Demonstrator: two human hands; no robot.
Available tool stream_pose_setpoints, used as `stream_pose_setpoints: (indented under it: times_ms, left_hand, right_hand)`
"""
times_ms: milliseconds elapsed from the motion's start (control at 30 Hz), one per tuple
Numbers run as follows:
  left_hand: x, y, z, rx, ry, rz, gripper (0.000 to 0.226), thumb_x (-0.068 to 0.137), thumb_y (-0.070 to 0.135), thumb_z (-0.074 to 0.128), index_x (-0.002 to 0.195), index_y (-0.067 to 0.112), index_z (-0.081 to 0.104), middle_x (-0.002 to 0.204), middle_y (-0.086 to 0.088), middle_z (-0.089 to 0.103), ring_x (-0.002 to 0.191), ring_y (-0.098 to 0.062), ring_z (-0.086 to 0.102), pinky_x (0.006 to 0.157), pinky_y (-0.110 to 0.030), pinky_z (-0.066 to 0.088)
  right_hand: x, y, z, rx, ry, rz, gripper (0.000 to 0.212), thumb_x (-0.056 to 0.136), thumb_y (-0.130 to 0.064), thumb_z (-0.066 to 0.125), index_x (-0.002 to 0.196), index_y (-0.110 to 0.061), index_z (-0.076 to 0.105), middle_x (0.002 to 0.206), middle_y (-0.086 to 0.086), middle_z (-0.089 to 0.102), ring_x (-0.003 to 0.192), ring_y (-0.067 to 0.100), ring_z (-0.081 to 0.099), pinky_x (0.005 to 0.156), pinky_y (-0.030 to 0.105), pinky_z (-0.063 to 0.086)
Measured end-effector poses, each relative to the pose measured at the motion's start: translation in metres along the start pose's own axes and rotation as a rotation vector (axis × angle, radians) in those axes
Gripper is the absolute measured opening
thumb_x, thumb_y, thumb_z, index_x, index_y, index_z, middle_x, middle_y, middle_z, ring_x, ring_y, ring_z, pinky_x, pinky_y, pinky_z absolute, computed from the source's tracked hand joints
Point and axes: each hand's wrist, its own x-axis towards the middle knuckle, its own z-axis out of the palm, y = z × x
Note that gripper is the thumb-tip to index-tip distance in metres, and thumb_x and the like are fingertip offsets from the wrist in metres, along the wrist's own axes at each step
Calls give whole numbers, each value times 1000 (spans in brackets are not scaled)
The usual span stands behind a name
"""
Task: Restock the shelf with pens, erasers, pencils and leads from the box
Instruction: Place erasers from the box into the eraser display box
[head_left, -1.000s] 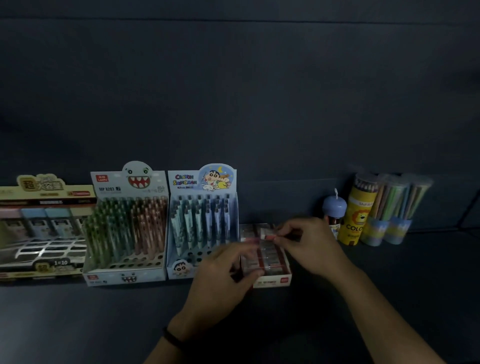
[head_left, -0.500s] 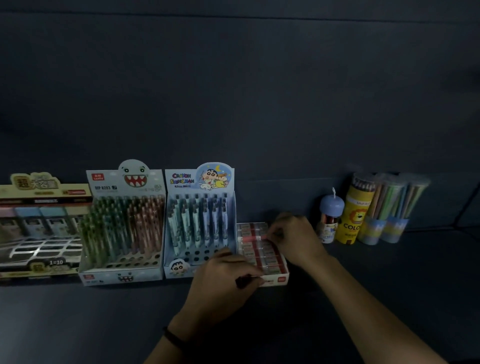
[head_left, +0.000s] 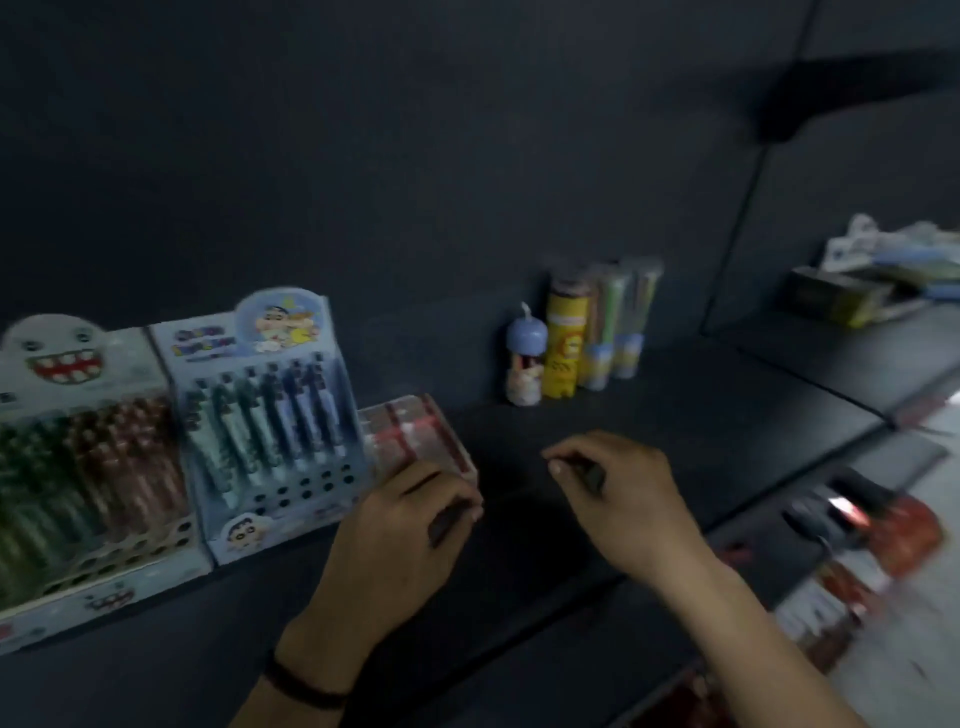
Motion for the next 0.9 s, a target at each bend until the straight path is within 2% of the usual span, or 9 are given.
stream_pose_setpoints:
  times_ms: [167,267,400,533,600,633,700,800,900]
  left_hand:
    - [5,92,24,-253,-151,133,7,98,22,74,102,27,73,97,18,63,87,-5,64,74,-25,54]
    - [-17,167,74,-341,-348,235,6,100,33,68,105,36,68,97,18,61,87,-5,62,73,-28,54]
    - [-72,266,164,-329,-647,376,13,98,45,61,109,38,63,101,18,59,92,-5,60,74,-30,52]
    - [-140,362,242,-336,-981,445,13,100,47,59,109,39,63,101,18,60,94,-2,58,81,-29,54]
    - [-173,409,276,-313,-1131,460,11,101,47,59,107,39,63,99,19,61,90,-1,57,81,-27,53]
    - [-188,431,293,-292,-1196,468,11,101,47,59,107,39,64,99,19,62,89,-1,57,82,-26,53]
    - [-216,473,328,-264,-1302,484,13,101,48,58,107,40,66,99,20,63,90,-2,58,84,-26,53]
    - [-250,533,382,-242,-1429,496,16,104,48,57,113,39,67,105,20,63,95,-3,58,84,-24,52]
    - [-280,578,437,-225,-1545,481,15,103,47,58,113,40,66,105,20,62,95,-2,58,85,-24,53]
  right_hand:
    - [-136,32,-57,-27,165,297,12,93,-19,77,94,-30,80,93,-23,73,91,-6,67,77,5,44]
    - [-224,60,-88,-90,150,486,9,95,-23,76,95,-31,81,93,-25,74,91,-9,66,78,5,43]
    - [-355,106,-133,-114,139,757,8,98,-26,73,94,-28,80,89,-17,77,86,-5,67,74,14,48]
    - [-499,138,-183,-85,165,1050,16,100,-29,70,85,-35,72,77,-15,71,77,-8,64,65,12,45]
    - [-569,152,-208,-42,186,1194,10,100,-29,70,95,-30,79,87,-13,78,81,-4,69,71,18,51]
    - [-600,159,-221,-30,205,1246,12,99,-29,71,103,-28,82,95,-13,80,86,-2,71,73,15,51]
    - [-655,170,-245,4,269,1321,12,99,-27,72,104,-28,82,96,-13,79,87,-3,70,71,7,47]
    - [-723,199,-271,40,336,1428,11,101,-24,69,96,-25,79,89,-9,76,83,-1,67,66,12,47]
    - [-782,242,-278,97,369,1565,8,101,-28,69,104,-28,76,92,-13,73,83,-1,66,67,12,46]
